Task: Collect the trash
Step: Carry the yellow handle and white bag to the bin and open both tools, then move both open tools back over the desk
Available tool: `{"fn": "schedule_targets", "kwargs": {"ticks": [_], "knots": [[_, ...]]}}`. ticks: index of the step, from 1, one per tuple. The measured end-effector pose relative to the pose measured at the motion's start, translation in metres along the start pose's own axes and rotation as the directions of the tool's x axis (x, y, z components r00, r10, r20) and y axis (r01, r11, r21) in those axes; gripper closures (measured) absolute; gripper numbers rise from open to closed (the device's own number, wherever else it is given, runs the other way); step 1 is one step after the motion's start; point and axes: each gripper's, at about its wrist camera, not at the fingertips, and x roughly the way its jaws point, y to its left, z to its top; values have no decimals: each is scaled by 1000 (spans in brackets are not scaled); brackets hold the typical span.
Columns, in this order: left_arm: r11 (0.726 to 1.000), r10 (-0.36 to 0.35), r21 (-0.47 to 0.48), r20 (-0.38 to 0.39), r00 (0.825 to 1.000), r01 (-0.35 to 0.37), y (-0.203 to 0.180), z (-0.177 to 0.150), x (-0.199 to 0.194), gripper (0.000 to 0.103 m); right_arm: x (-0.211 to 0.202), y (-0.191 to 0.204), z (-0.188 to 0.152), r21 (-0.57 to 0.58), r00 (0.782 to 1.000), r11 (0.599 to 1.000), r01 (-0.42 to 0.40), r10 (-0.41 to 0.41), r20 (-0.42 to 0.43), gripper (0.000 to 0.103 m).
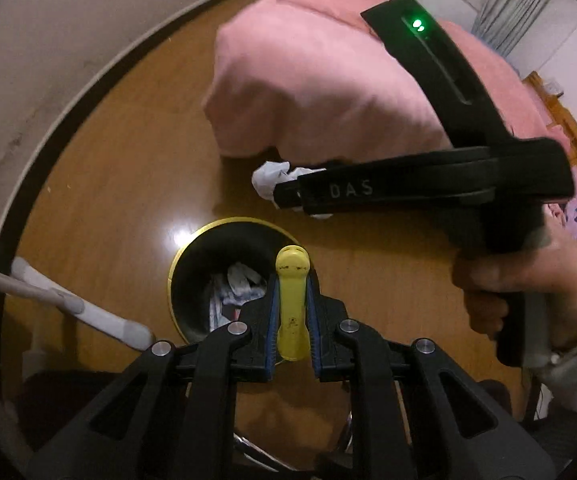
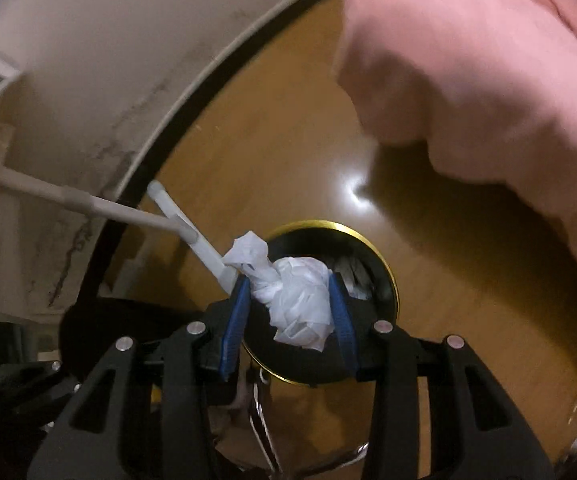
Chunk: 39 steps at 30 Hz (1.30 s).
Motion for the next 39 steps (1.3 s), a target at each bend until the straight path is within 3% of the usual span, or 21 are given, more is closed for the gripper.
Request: {"fn": "schedule_targets", "kwargs": {"ticks": [3, 5, 6, 8, 12, 14, 16, 17, 20, 22, 25, 26, 28, 29, 31, 32, 33, 34, 36, 37, 39], "knots": [[1000, -12, -8, -20, 1000, 12, -6, 0, 10, 91, 0, -12, 0, 35, 999, 999, -31, 31, -8, 62], [1000, 1, 12, -30, 1000, -1, -8, 3, 13, 79, -3, -21, 0, 69, 999, 997, -44, 44, -1, 55], [1000, -5, 13, -42, 999, 6, -11, 4, 14, 47, -4, -21, 1, 82, 999, 995, -48, 49, -6, 33], [1000, 15, 13, -23, 1000, -15, -13, 5, 12, 15, -7, -22, -1, 104, 998, 992, -66, 66, 3, 13], [997, 65, 40, 16, 998, -66, -23, 8, 1, 14, -26, -20, 8, 118, 997, 992, -46, 39, 59, 13], [996, 77, 47, 71, 995, -81, -31, 10, -18, 14, -55, -19, 13, 117, 984, 992, 45, -63, 164, 13], [996, 63, 54, 109, 992, -69, -44, 11, -41, 13, -85, -13, 15, 113, 934, 974, 195, -219, 280, 11], [995, 59, 67, 162, 985, -70, -53, 14, -65, 13, -99, -6, 16, 120, 888, 950, 288, -312, 337, 6], [986, 105, 88, 317, 943, -140, -67, 15, -130, 10, -140, 14, 7, 169, 680, 845, 507, -513, 523, 7], [978, 152, 76, 374, 915, -193, -66, 9, -167, 9, -155, 21, -2, 158, 647, 862, 481, -471, 599, 7], [954, 253, 33, 437, 863, -297, -47, -20, -233, 9, -170, 26, -11, 121, 676, 929, 351, -340, 654, 7], [940, 314, -28, 452, 835, -339, -31, -37, -255, 9, -172, 29, -12, 115, 683, 936, 332, -323, 656, 7], [901, 433, -177, 440, 787, -397, 7, -70, -291, 9, -174, 43, -11, 85, 697, 948, 307, -285, 657, 7], [858, 513, -277, 407, 756, -433, 33, -94, -309, 9, -175, 48, -11, 71, 703, 951, 300, -271, 658, 7], [745, 649, -438, 300, 699, -503, 77, -137, -334, 9, -176, 73, -11, 17, 721, 963, 268, -212, 659, 7], [653, 723, -528, 222, 654, -543, 103, -172, -351, 9, -177, 86, -10, -13, 728, 967, 254, -182, 661, 7], [599, 757, -570, 175, 630, -562, 116, -191, -358, 9, -177, 103, -10, -55, 733, 969, 243, -146, 664, 7], [518, 791, -628, 93, 605, -581, 137, -220, -368, 9, -178, 120, -9, -101, 739, 966, 237, -112, 665, 7], [448, 798, -688, 19, 602, -572, 162, -256, -379, 9, -178, 156, -8, -183, 745, 957, 227, -49, 666, 7], [426, 786, -717, -9, 618, -552, 177, -272, -382, 9, -179, 176, -8, -226, 745, 950, 216, -11, 666, 7], [428, 759, -747, -9, 651, -509, 192, -286, -383, 9, -179, 210, -10, -296, 749, 936, 189, 58, 660, 7]]}}
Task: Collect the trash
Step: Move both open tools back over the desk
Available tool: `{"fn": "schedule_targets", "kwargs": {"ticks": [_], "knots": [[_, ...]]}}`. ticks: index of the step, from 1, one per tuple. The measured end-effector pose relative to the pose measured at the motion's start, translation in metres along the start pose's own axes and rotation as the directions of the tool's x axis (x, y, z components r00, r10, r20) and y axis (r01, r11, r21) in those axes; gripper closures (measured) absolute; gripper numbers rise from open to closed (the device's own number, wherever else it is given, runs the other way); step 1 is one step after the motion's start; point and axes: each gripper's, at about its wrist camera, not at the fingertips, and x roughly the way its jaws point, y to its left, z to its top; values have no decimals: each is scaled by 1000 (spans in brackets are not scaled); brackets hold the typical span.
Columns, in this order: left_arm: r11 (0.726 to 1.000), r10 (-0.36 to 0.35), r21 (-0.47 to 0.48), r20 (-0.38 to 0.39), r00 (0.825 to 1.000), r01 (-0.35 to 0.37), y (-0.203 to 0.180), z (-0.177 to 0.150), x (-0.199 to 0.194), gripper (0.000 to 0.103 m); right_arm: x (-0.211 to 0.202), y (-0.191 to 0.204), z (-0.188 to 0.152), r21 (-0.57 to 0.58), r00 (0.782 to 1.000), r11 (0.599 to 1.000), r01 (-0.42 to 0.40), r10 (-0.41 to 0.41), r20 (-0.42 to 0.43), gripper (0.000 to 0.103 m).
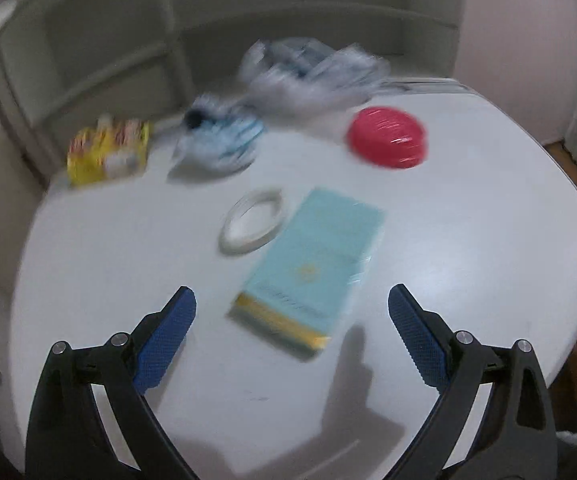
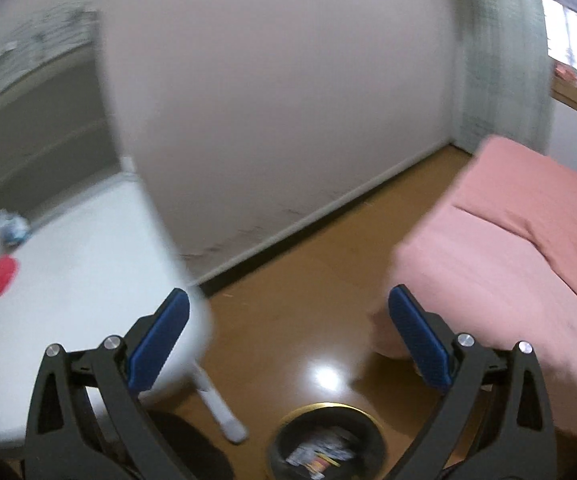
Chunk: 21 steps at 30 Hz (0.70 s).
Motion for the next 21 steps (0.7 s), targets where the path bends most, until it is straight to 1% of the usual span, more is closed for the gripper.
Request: {"fn": "schedule_targets", "kwargs": {"ticks": [3, 5, 7, 8, 9, 11, 15, 18, 19, 20, 21], "knots": [[997, -74, -21, -28, 997, 73, 7, 1, 13, 9, 1, 38, 5, -47, 998, 997, -59, 59, -1, 7], [994, -107, 1, -35, 994, 107, 6, 0, 19, 9, 0, 54, 5, -70, 997, 994, -79, 78, -9, 7], [991, -129, 35, -33, 991, 131, -8, 3, 21, 9, 0, 71, 4, -83, 996, 993, -89, 88, -18, 7], [985, -161, 53, -33, 986, 162, -14, 5, 22, 9, 0, 78, 3, -88, 996, 992, -92, 90, -24, 7], [982, -176, 64, -34, 984, 177, -24, 7, 25, 9, 0, 84, 1, -90, 996, 992, -92, 90, -29, 7], [971, -211, 105, -43, 977, 214, -38, 13, 27, 9, -5, 87, -1, -88, 995, 991, -96, 93, -38, 7], [966, -201, 156, -40, 979, 205, -49, 26, 37, 9, 0, 100, -6, -85, 992, 990, -113, 108, -63, 7], [960, -226, 157, -40, 973, 230, -53, 39, 45, 9, 2, 110, -10, -106, 990, 986, -126, 118, -79, 7], [957, -232, 171, -39, 972, 235, -56, 42, 47, 10, 3, 115, -10, -114, 989, 985, -128, 119, -84, 7], [955, -231, 185, -38, 972, 234, -57, 43, 46, 14, 3, 119, -11, -121, 989, 984, -129, 119, -88, 7], [951, -225, 211, -25, 974, 225, -60, 44, 44, 40, 3, 120, -10, -124, 989, 984, -128, 118, -89, 7]]}}
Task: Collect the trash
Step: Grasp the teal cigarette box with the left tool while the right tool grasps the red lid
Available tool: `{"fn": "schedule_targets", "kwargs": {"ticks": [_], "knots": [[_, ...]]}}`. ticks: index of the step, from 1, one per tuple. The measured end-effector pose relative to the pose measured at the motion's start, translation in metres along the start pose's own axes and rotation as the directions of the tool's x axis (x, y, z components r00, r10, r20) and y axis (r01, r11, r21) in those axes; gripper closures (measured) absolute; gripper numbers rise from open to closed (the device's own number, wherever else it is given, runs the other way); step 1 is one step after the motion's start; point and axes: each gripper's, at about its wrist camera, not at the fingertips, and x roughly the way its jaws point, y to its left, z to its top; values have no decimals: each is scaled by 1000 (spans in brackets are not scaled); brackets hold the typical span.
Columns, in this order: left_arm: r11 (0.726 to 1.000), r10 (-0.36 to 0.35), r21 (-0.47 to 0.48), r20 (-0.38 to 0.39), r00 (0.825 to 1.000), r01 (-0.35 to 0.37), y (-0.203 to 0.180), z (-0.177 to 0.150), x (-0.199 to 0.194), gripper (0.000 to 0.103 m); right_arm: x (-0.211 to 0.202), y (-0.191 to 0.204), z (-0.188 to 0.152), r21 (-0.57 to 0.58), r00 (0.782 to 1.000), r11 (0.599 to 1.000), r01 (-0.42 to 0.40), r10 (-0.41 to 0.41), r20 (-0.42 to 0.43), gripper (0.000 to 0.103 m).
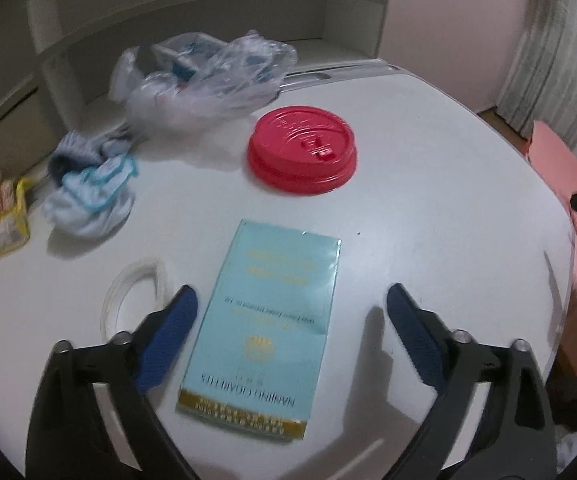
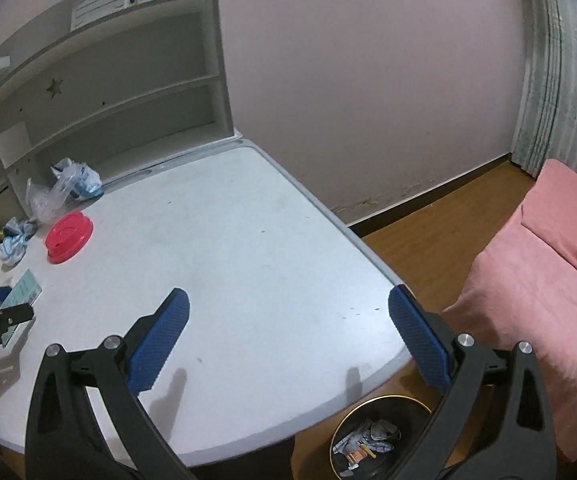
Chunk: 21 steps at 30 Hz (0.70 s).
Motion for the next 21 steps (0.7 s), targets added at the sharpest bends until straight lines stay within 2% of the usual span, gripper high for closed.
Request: {"fn": "schedule_targets", "kwargs": {"ticks": [1, 3, 4, 8, 10, 11, 14, 16, 18, 21], "knots": [[1000, 2, 17, 12, 1000, -2, -1, 1, -3, 43, 0, 3, 2, -1, 1000, 1000, 0, 0, 0, 7], [997, -64, -28, 18, 998, 65, 7, 4, -5, 44, 3, 10, 6, -1, 1000, 1000, -10, 10, -4, 7], [997, -55, -45, 30, 998, 56, 13, 4, -9, 44, 4, 14, 9, -4, 1000, 1000, -24, 24, -8, 7], [994, 12, -111, 99, 995, -1, 42, -1, -46, 44, 13, 51, 23, -63, 996, 994, -90, 88, -24, 7], [989, 66, -138, 132, 989, -47, 55, -6, -69, 44, 19, 76, 28, -117, 991, 984, -134, 130, -42, 7], [982, 118, -167, 150, 982, -92, 71, -11, -86, 44, 22, 88, 30, -141, 986, 977, -163, 157, -51, 7], [954, 216, -238, 138, 967, -179, 112, -22, -109, 44, 39, 141, 35, -229, 961, 934, -275, 260, -94, 7], [923, 268, -310, 98, 959, -226, 143, -35, -116, 43, 50, 174, 37, -289, 950, 905, -312, 288, -122, 7], [904, 282, -353, 72, 957, -240, 162, -48, -116, 43, 66, 210, 39, -359, 939, 869, -341, 298, -173, 7], [889, 284, -386, 45, 958, -245, 178, -61, -109, 43, 87, 247, 41, -403, 926, 837, -370, 297, -232, 7]]}}
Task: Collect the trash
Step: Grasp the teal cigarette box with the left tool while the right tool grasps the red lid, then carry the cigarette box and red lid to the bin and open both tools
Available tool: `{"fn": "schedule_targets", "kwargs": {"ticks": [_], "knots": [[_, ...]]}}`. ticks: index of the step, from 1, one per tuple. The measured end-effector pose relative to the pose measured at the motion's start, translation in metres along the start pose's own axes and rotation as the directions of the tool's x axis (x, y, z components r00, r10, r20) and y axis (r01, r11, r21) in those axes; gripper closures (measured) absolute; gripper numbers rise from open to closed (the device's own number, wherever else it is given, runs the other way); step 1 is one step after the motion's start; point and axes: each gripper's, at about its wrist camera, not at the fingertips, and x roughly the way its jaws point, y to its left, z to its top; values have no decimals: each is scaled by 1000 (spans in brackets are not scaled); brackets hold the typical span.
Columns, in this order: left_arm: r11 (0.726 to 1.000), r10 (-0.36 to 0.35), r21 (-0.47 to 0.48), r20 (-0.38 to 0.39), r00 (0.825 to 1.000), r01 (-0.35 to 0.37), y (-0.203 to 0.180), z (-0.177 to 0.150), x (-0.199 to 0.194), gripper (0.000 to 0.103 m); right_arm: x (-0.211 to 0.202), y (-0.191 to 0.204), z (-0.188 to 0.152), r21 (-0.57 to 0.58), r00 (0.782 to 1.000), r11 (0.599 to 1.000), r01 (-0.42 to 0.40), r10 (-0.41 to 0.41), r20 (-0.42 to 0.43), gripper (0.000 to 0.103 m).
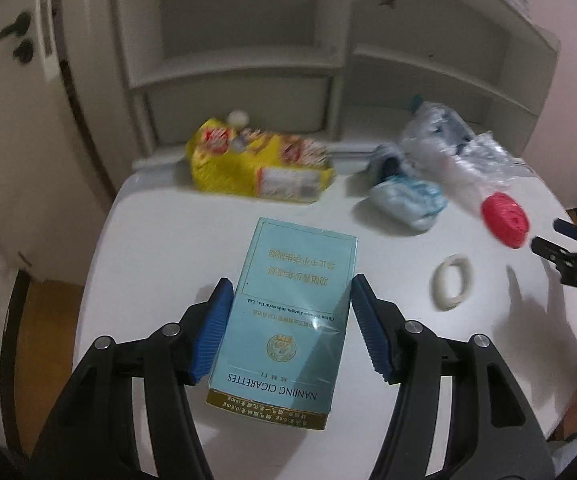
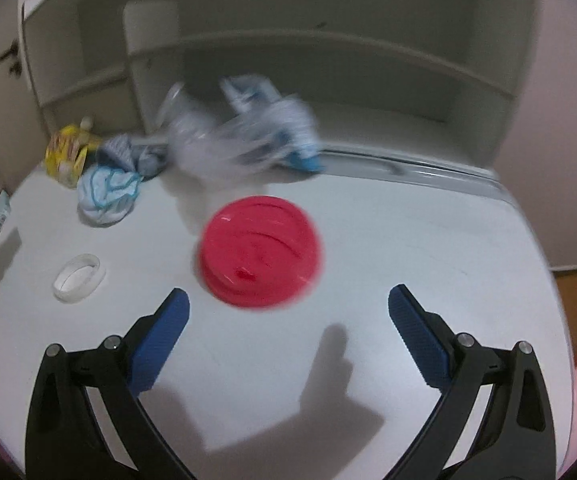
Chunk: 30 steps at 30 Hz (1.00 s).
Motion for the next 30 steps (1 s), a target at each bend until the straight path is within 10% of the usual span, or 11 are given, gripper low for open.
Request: {"fn": "schedule_targets", "kwargs": {"ticks": [10, 24, 30], "knots": [[999, -15, -30, -8, 1000, 14, 18, 3, 21, 43, 47, 13, 26, -18, 997, 1000, 16, -17, -73, 13], [993, -119, 26, 43, 992, 118, -26, 7, -8, 45, -11, -10, 7, 51, 998, 997, -56, 55, 11, 23], [938, -301, 195, 53, 952, 286, -127, 14, -39, 78, -92, -63, -24, 167, 987, 984, -66, 40, 157, 23]]}}
